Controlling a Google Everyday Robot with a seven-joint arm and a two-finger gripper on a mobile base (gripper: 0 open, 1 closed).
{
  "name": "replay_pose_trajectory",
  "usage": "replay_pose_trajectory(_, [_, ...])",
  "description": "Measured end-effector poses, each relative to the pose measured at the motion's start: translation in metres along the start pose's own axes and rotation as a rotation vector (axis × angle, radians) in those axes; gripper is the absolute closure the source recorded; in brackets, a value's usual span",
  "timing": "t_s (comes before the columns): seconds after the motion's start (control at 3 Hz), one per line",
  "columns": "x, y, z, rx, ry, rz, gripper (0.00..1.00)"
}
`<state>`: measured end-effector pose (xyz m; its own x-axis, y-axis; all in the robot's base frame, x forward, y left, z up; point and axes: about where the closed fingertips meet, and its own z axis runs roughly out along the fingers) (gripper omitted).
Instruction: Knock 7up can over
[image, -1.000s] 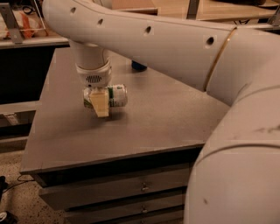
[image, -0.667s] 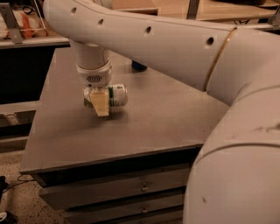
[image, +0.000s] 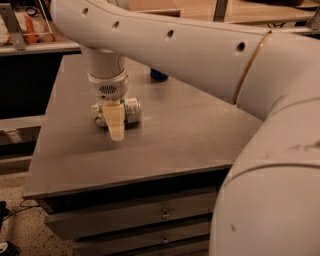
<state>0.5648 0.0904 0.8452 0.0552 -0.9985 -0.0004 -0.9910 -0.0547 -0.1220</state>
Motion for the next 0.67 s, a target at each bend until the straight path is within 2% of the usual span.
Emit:
replay_pose_trajectory(0.33, [0.0002,0.0002,-0.0003,0.001,-0.001,0.002,0.0])
replay_pose_trajectory(0.67, [0.005,-0.0007,-0.0026,0.015,-0.026,0.03,0.0])
